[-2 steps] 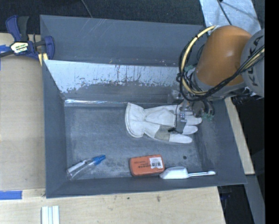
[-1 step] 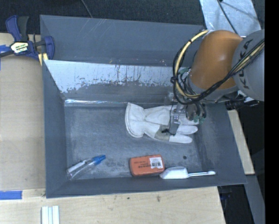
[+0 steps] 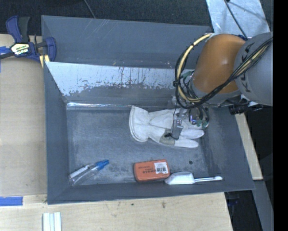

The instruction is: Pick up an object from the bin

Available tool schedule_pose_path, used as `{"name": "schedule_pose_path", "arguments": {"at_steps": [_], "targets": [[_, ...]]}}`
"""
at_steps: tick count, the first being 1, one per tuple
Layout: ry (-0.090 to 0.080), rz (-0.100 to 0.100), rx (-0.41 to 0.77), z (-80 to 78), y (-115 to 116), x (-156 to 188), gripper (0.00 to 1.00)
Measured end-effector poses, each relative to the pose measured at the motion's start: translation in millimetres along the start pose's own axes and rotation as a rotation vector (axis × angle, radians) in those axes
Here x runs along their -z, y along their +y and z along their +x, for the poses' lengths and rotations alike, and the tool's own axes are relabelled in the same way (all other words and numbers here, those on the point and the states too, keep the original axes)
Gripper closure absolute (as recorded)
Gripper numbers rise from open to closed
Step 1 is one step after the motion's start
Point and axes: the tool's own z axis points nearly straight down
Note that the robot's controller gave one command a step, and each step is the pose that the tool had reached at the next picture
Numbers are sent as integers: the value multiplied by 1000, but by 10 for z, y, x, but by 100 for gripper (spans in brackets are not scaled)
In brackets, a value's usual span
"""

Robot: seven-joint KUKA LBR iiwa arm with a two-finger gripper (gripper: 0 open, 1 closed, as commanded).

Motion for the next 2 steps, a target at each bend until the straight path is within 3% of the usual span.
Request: {"name": "schedule_pose_path", "arguments": {"at_steps": [1, 2], "targets": [[-1, 0, 33, -214, 193, -589, 100], [-1, 0, 33, -214, 193, -589, 100]]}}
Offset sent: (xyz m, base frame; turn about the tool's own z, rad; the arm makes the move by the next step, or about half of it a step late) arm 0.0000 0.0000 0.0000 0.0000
